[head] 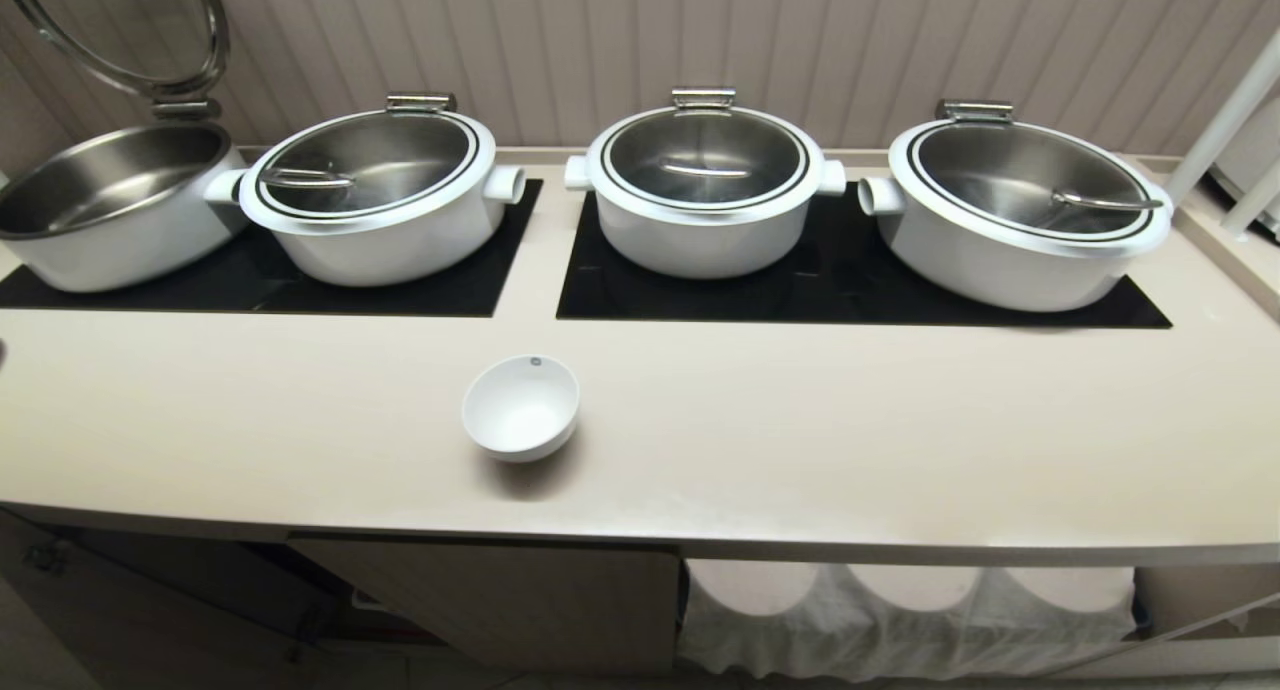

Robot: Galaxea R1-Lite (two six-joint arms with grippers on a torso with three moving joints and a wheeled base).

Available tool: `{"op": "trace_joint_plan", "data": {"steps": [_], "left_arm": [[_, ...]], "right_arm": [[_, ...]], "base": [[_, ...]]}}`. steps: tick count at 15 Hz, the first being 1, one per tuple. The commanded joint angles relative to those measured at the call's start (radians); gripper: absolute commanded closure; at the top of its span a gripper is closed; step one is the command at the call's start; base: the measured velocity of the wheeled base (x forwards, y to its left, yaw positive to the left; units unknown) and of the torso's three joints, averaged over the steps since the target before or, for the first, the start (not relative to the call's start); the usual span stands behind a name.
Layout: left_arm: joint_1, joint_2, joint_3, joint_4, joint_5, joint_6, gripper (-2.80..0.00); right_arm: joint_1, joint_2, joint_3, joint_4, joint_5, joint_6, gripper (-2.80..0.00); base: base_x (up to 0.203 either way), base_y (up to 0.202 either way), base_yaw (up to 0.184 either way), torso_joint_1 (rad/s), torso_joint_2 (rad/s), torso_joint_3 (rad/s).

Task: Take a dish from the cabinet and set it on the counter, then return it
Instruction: Pick up the bowl from the table

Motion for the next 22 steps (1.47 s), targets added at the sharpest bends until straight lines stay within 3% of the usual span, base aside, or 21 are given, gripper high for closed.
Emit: {"op": "trace_joint_plan", "data": {"steps": [1, 17, 22], "left_arm": [[0.0, -0.004, 0.0, 0.0, 0.0, 0.001, 0.0], [0.0, -0.004, 0.0, 0.0, -0.006, 0.02, 0.0], [0.0, -0.004, -0.082, 0.023, -0.037, 0.019, 0.0]], "right_arm": [[0.0, 0.0, 0.0, -0.001, 0.0, 0.0, 0.0], [0.0, 0.0, 0.0, 0.001, 0.0, 0.0, 0.0], [0.0, 0.0, 0.0, -0.001, 0.0, 0.0, 0.0]], "base": [[0.0, 0.0, 0.0, 0.0, 0.0, 0.0], [0.0, 0.0, 0.0, 0.0, 0.0, 0.0], [0.0, 0.0, 0.0, 0.0, 0.0, 0.0]]}}
